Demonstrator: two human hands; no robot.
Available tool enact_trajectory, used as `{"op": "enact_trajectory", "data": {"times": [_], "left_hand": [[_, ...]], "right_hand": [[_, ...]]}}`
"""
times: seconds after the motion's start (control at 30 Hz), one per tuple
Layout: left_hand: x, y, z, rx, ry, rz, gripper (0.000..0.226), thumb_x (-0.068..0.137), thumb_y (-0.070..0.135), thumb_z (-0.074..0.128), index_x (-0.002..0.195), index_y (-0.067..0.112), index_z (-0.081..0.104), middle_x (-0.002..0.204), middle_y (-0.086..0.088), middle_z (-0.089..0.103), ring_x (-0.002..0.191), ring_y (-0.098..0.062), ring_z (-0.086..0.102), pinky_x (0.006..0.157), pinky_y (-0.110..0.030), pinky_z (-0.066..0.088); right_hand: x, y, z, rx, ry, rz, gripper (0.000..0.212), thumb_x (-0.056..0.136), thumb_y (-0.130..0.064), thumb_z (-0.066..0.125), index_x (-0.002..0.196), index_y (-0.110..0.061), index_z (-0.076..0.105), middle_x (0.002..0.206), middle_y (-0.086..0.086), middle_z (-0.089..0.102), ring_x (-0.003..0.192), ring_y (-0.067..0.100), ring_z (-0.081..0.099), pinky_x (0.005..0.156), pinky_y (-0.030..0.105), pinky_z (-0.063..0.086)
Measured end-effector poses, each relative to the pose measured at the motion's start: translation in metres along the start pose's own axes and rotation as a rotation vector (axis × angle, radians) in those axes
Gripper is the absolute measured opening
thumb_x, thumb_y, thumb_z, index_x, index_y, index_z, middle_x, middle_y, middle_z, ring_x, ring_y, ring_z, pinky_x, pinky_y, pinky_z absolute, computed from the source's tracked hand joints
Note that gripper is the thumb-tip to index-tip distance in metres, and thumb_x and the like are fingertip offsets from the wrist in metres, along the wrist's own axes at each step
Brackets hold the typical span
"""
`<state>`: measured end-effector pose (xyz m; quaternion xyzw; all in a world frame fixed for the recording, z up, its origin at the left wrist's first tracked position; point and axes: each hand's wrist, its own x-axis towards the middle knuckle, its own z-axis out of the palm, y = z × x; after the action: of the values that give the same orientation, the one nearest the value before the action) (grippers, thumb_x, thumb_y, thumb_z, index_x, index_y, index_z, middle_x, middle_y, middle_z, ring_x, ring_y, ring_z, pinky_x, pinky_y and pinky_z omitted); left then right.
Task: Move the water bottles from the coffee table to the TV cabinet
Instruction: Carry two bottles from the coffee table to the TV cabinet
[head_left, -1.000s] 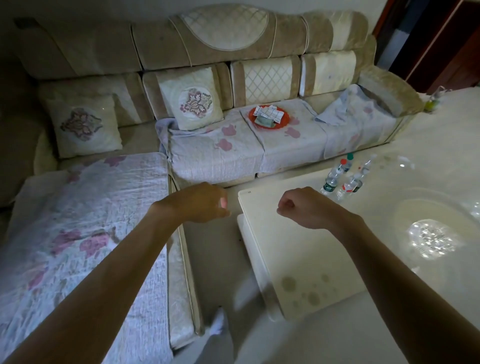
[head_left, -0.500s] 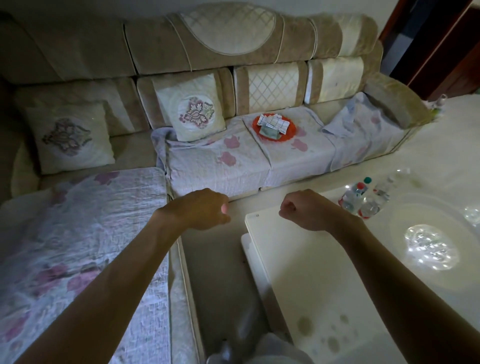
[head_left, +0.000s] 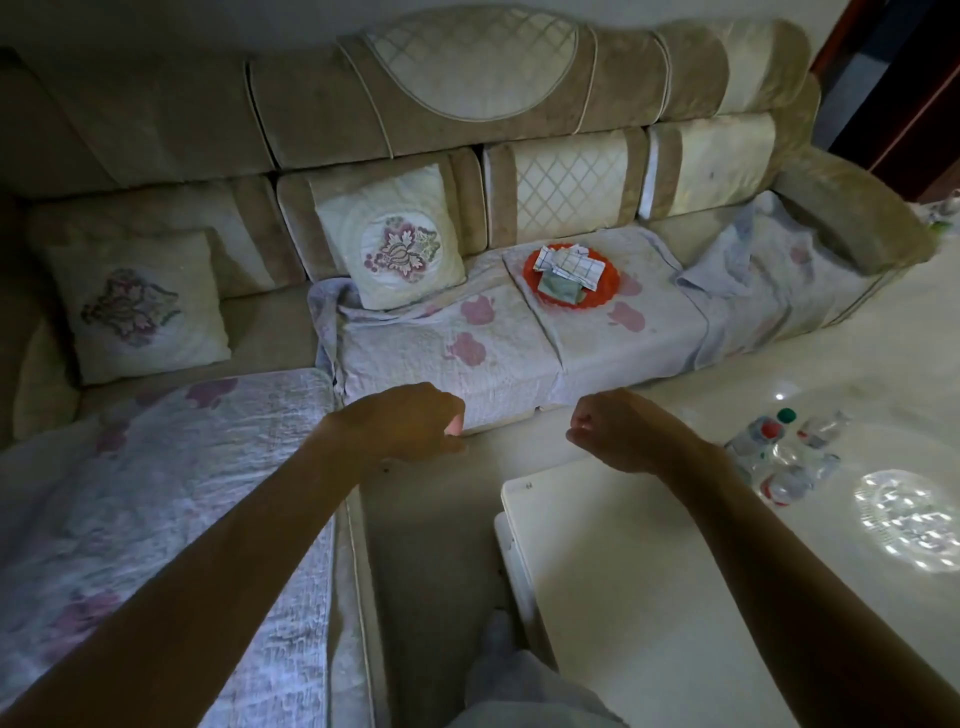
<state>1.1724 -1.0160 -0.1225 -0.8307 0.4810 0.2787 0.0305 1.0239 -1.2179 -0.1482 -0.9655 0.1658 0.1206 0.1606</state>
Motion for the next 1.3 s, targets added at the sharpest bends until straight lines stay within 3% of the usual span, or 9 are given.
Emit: {"op": "enact_trajectory", "data": {"times": [0.1, 0.27, 0.57, 0.73, 0.83, 0.93, 1.07, 1.2, 1.3], "left_hand": [[0.034, -0.006, -0.019, 0.014, -0.001, 0.021, 0.034, 0.093, 0.044, 0.051, 0.116, 0.019, 0.056, 0.113, -0.001, 0.060, 0.089, -0.011, 0.048, 0.070, -0.023, 0.035], [0.082, -0.021, -0.037, 0.029, -0.006, 0.035, 0.035, 0.092, 0.044, 0.051, 0.117, 0.020, 0.055, 0.118, -0.002, 0.060, 0.093, -0.013, 0.049, 0.077, -0.025, 0.034], [0.164, -0.091, -0.088, 0.049, -0.063, 0.063, 0.038, 0.092, 0.048, 0.050, 0.119, 0.021, 0.054, 0.122, -0.004, 0.059, 0.105, -0.021, 0.054, 0.080, -0.028, 0.039], [0.225, -0.142, -0.123, 0.053, -0.047, 0.146, 0.044, 0.093, 0.046, 0.049, 0.128, 0.019, 0.050, 0.131, -0.003, 0.056, 0.114, -0.021, 0.053, 0.086, -0.024, 0.035], [0.254, -0.171, -0.146, 0.040, -0.073, 0.223, 0.037, 0.092, 0.045, 0.051, 0.121, 0.021, 0.054, 0.123, 0.000, 0.059, 0.096, -0.013, 0.051, 0.081, -0.021, 0.035], [0.283, -0.196, -0.164, 0.089, -0.111, 0.260, 0.035, 0.092, 0.045, 0.052, 0.117, 0.022, 0.055, 0.116, 0.000, 0.061, 0.088, -0.011, 0.049, 0.077, -0.024, 0.037], [0.319, -0.210, -0.182, 0.139, -0.141, 0.306, 0.033, 0.091, 0.043, 0.052, 0.114, 0.021, 0.057, 0.111, -0.002, 0.063, 0.089, -0.016, 0.054, 0.077, -0.029, 0.044], [0.348, -0.191, -0.193, 0.118, -0.184, 0.404, 0.031, 0.091, 0.039, 0.054, 0.114, 0.019, 0.059, 0.102, -0.001, 0.061, 0.086, -0.014, 0.053, 0.068, -0.024, 0.038], [0.373, -0.169, -0.200, 0.115, -0.217, 0.459, 0.031, 0.090, 0.040, 0.055, 0.113, 0.019, 0.059, 0.102, 0.001, 0.062, 0.089, -0.015, 0.057, 0.070, -0.024, 0.040]], "right_hand": [[0.030, 0.023, -0.010, -0.026, -0.022, -0.002, 0.038, 0.091, -0.024, 0.052, 0.057, -0.014, 0.041, 0.056, -0.004, 0.045, 0.050, 0.007, 0.043, 0.052, 0.022, 0.032], [0.081, 0.040, -0.018, 0.017, -0.033, -0.001, 0.027, 0.093, -0.030, 0.055, 0.081, -0.007, 0.063, 0.078, -0.001, 0.064, 0.068, 0.012, 0.060, 0.067, 0.031, 0.053], [0.184, 0.035, -0.028, 0.049, -0.061, 0.034, 0.034, 0.093, -0.029, 0.054, 0.061, -0.020, 0.045, 0.062, -0.005, 0.051, 0.056, 0.008, 0.051, 0.063, 0.031, 0.050], [0.247, 0.031, -0.039, 0.101, -0.091, 0.200, 0.022, 0.096, -0.032, 0.053, 0.087, -0.013, 0.061, 0.077, -0.003, 0.061, 0.068, 0.010, 0.059, 0.072, 0.028, 0.050], [0.276, 0.018, -0.053, 0.126, -0.127, 0.288, 0.029, 0.098, -0.031, 0.051, 0.108, -0.007, 0.064, 0.103, 0.006, 0.069, 0.089, 0.016, 0.066, 0.079, 0.025, 0.049], [0.296, 0.007, -0.061, 0.165, -0.131, 0.357, 0.030, 0.099, -0.030, 0.048, 0.117, -0.009, 0.061, 0.113, 0.005, 0.065, 0.094, 0.014, 0.062, 0.082, 0.023, 0.044], [0.308, 0.007, -0.060, 0.213, -0.121, 0.450, 0.028, 0.099, -0.029, 0.049, 0.119, -0.013, 0.059, 0.106, -0.002, 0.060, 0.083, 0.006, 0.051, 0.079, 0.021, 0.040], [0.306, 0.022, -0.062, 0.236, -0.138, 0.565, 0.030, 0.099, -0.031, 0.050, 0.117, -0.010, 0.061, 0.106, 0.003, 0.065, 0.081, 0.008, 0.055, 0.077, 0.023, 0.042], [0.300, 0.039, -0.067, 0.251, -0.111, 0.636, 0.030, 0.099, -0.031, 0.049, 0.113, -0.008, 0.062, 0.088, -0.005, 0.055, 0.071, 0.004, 0.050, 0.074, 0.023, 0.040]]}}
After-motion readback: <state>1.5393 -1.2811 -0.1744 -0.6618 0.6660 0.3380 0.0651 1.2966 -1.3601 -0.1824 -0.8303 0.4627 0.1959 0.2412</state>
